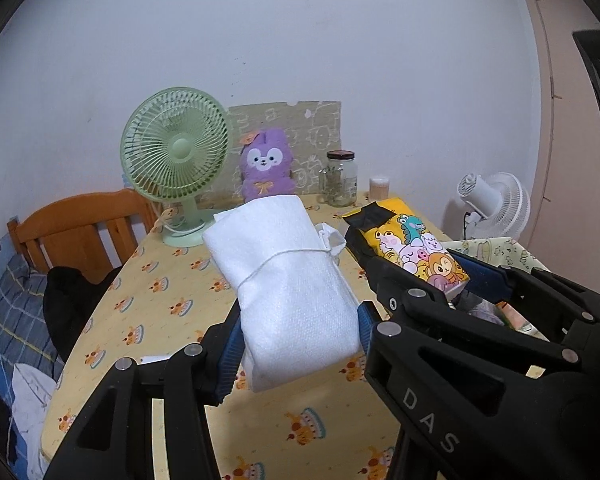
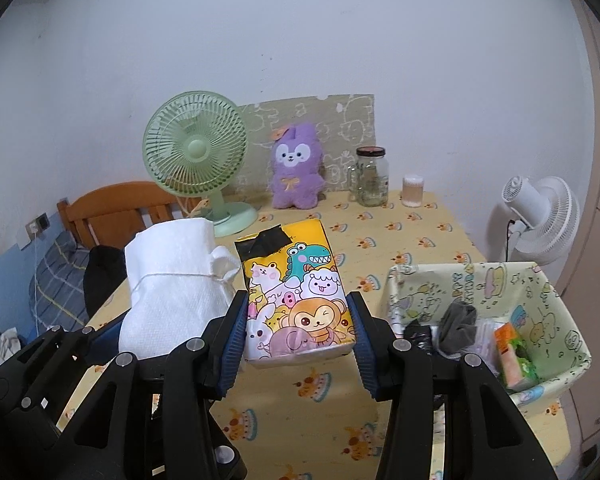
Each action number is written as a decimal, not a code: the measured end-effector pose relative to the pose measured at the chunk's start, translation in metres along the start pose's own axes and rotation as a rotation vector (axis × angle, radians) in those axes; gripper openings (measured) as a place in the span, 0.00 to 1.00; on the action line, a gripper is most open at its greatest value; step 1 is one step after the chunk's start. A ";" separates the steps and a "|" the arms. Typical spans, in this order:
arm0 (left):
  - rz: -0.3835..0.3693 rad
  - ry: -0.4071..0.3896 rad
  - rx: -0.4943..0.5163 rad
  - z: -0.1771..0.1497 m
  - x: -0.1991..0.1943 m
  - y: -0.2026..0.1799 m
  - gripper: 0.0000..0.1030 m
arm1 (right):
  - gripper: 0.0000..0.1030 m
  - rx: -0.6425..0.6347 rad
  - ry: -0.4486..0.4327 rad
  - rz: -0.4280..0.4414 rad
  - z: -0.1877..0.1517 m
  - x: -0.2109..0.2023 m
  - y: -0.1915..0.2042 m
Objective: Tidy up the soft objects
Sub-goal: 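Carry the white bag and cartoon tissue pack with both tools over the box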
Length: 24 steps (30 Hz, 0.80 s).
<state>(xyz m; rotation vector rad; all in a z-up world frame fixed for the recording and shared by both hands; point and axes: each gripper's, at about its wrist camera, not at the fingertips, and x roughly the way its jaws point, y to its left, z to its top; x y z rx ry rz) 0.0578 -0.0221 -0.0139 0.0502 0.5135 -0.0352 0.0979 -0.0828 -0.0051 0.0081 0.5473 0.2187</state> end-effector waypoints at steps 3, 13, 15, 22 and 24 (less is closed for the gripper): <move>-0.010 -0.010 0.006 0.002 0.001 -0.008 0.54 | 0.50 0.006 -0.009 -0.014 0.001 -0.002 -0.008; -0.054 -0.035 0.021 0.012 0.006 -0.036 0.54 | 0.50 0.009 -0.035 -0.067 0.007 -0.012 -0.035; -0.061 -0.037 0.025 0.013 0.006 -0.040 0.55 | 0.50 0.013 -0.038 -0.076 0.008 -0.013 -0.041; -0.092 -0.042 0.036 0.018 0.012 -0.057 0.54 | 0.50 0.017 -0.043 -0.109 0.010 -0.015 -0.057; -0.101 -0.043 0.040 0.019 0.013 -0.063 0.54 | 0.50 0.019 -0.045 -0.118 0.011 -0.016 -0.061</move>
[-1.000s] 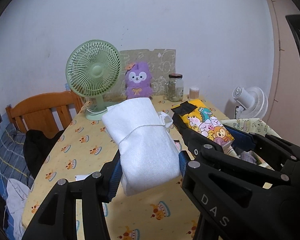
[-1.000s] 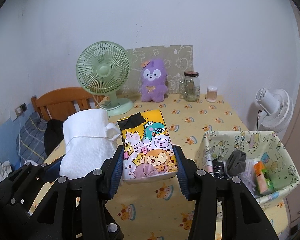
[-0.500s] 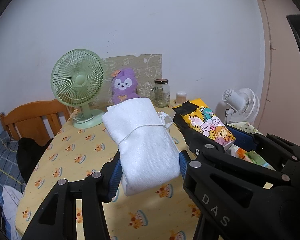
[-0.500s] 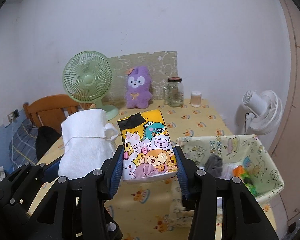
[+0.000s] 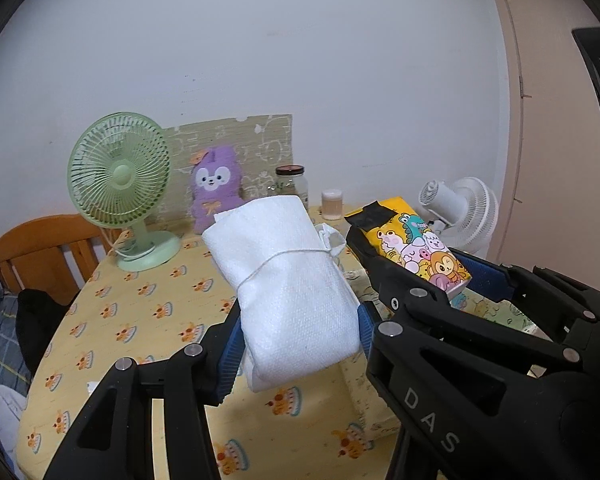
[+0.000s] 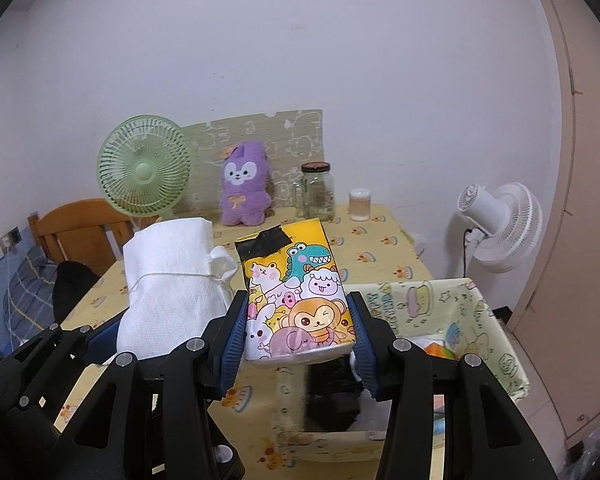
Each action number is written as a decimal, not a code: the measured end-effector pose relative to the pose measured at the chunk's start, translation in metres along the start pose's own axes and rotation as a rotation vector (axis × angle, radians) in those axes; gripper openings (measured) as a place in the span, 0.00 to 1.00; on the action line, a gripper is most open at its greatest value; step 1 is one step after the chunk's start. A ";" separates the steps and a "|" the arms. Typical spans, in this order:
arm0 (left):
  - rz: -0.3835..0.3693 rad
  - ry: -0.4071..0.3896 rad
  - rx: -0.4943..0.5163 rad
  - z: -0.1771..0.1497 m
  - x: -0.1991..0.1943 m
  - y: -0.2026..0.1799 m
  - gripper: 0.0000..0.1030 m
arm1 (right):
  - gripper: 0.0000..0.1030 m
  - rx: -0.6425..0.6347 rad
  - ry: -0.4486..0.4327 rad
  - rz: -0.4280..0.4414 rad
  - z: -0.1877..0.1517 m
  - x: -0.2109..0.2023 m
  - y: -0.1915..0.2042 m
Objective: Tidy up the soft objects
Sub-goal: 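Carry the white bag and cartoon tissue pack with both tools over the box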
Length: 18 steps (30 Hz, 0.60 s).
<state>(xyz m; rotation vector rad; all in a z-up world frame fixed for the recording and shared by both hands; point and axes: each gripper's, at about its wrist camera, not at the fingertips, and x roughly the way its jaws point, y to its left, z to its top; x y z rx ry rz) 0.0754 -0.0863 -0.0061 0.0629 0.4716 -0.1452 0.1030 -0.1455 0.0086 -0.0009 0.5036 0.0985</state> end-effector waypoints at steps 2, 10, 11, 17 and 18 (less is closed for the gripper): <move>-0.008 -0.001 0.007 0.001 0.003 -0.006 0.54 | 0.50 0.005 -0.001 -0.008 0.000 0.000 -0.006; -0.039 0.003 0.035 0.003 0.013 -0.024 0.55 | 0.50 0.029 -0.003 -0.030 0.000 0.004 -0.026; -0.044 0.006 0.036 0.003 0.014 -0.026 0.55 | 0.50 0.031 -0.001 -0.034 -0.001 0.005 -0.029; -0.076 0.020 0.053 0.003 0.025 -0.037 0.55 | 0.50 0.042 0.016 -0.065 -0.004 0.009 -0.043; -0.080 0.023 0.055 0.003 0.026 -0.039 0.55 | 0.50 0.045 0.019 -0.071 -0.004 0.010 -0.046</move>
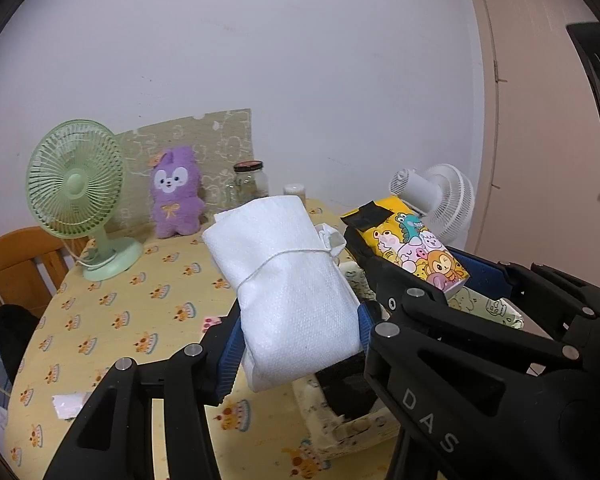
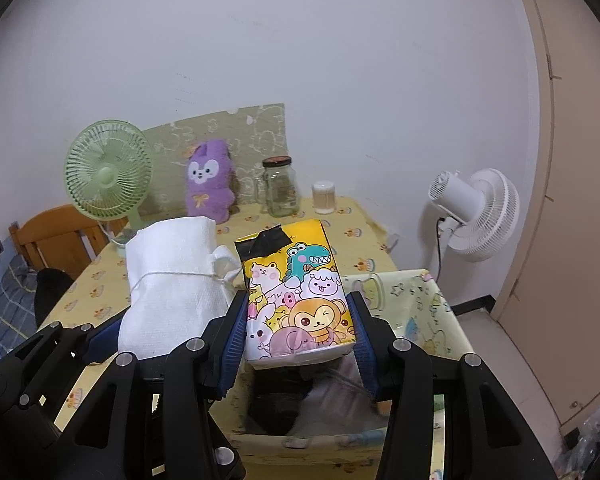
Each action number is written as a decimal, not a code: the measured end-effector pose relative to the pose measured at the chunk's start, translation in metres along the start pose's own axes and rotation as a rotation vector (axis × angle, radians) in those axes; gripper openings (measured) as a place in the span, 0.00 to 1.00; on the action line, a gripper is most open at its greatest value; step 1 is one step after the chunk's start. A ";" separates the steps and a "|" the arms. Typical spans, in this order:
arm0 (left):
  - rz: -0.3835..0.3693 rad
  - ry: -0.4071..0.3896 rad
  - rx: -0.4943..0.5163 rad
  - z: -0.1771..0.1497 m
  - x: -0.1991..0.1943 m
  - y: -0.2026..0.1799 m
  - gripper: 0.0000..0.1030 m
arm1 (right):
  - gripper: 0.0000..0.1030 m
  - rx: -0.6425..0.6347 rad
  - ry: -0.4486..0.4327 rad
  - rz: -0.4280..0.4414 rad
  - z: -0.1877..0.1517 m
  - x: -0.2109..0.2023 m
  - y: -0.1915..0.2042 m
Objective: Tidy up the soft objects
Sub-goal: 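Carry the white bag and cartoon tissue pack with both tools over the box, then open the left tool to drop the white bag while the right lowers the tissue pack in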
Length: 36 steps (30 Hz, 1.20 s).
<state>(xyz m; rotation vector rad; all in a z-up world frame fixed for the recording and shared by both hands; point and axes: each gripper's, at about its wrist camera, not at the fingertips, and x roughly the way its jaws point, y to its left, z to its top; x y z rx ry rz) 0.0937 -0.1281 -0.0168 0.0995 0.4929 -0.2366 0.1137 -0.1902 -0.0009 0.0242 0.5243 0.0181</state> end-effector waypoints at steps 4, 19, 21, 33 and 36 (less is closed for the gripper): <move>-0.022 0.013 0.017 0.001 0.009 -0.010 0.55 | 0.50 0.016 0.008 -0.018 -0.002 0.004 -0.011; -0.068 0.063 0.058 0.002 0.037 -0.039 0.57 | 0.50 0.055 0.055 -0.077 -0.009 0.022 -0.048; -0.072 0.076 0.065 0.001 0.040 -0.042 0.58 | 0.50 0.057 0.065 -0.083 -0.009 0.025 -0.050; -0.049 0.127 0.124 -0.005 0.054 -0.050 0.89 | 0.50 0.072 0.104 -0.081 -0.017 0.040 -0.061; -0.043 0.140 0.128 -0.006 0.058 -0.050 0.90 | 0.51 0.081 0.120 -0.075 -0.020 0.044 -0.063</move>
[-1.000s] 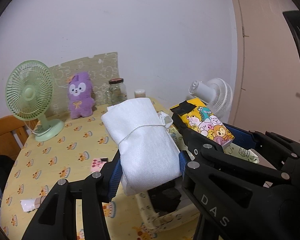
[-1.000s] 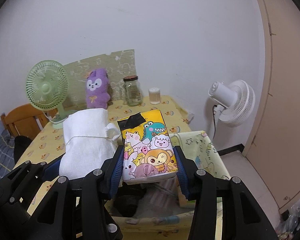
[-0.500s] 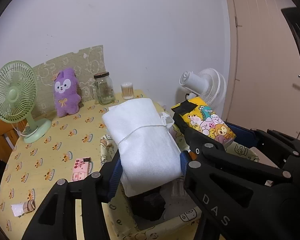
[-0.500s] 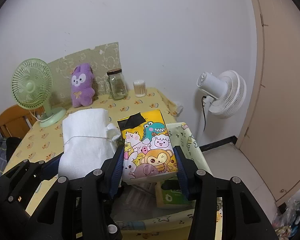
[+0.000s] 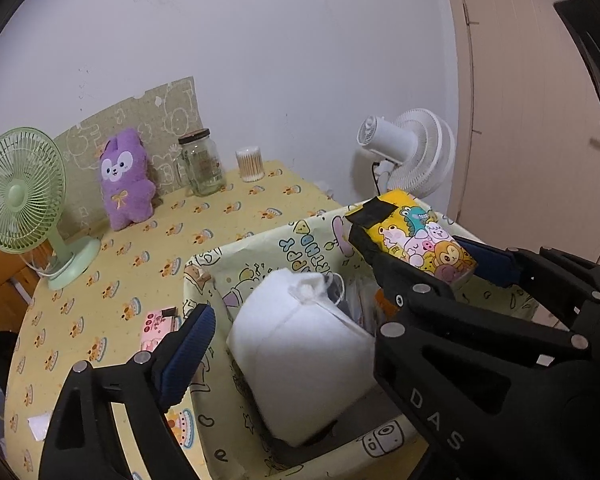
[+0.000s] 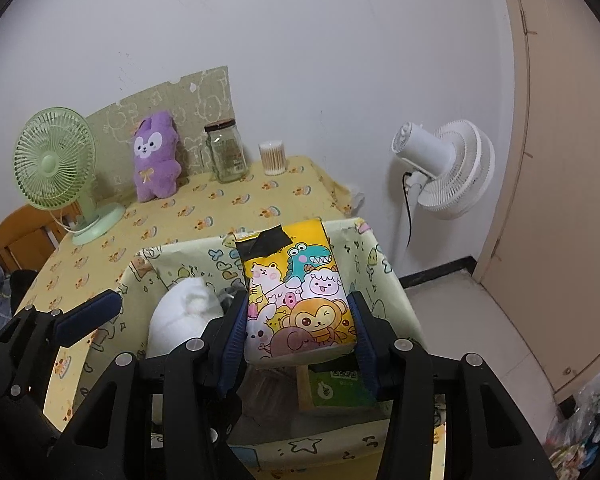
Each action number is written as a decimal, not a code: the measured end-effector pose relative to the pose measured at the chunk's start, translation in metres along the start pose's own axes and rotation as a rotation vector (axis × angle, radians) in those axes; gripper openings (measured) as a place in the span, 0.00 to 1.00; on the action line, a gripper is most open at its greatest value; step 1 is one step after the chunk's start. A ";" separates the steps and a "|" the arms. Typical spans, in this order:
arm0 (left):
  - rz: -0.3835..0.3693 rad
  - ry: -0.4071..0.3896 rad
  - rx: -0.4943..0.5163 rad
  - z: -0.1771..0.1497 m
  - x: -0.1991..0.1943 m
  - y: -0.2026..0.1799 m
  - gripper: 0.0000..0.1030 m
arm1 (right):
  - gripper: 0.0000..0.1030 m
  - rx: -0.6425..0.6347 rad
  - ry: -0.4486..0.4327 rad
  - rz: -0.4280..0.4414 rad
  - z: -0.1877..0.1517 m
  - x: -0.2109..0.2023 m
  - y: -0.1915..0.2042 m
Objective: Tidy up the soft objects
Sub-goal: 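Open the left tool to drop the white bag while the right lowers the tissue pack in, then move both open tools back over the table away from the box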
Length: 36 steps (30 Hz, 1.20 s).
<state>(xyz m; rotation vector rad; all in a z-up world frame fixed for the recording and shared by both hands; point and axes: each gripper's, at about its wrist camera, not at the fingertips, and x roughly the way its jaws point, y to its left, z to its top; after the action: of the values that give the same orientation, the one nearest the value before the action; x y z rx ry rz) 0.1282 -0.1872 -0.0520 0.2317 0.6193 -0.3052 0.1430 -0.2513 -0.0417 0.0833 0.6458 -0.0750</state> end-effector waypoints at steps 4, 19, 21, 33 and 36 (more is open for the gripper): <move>-0.007 0.008 -0.010 0.000 0.002 0.002 0.91 | 0.61 0.012 0.009 -0.001 -0.001 0.002 -0.001; -0.025 -0.008 -0.036 -0.004 -0.014 0.008 0.94 | 0.92 -0.006 -0.040 -0.014 -0.005 -0.020 0.008; -0.026 -0.014 -0.043 -0.004 -0.017 0.010 0.95 | 0.92 -0.011 -0.048 -0.010 -0.004 -0.025 0.011; 0.007 -0.071 -0.083 -0.008 -0.050 0.027 0.95 | 0.97 -0.019 -0.097 0.006 -0.003 -0.054 0.032; 0.011 -0.083 -0.092 -0.010 -0.058 0.033 0.95 | 0.97 -0.028 -0.108 0.007 -0.002 -0.061 0.040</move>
<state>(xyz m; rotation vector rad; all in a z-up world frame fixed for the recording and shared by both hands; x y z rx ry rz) 0.0894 -0.1411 -0.0208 0.1335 0.5482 -0.2742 0.0972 -0.2091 -0.0047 0.0536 0.5387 -0.0630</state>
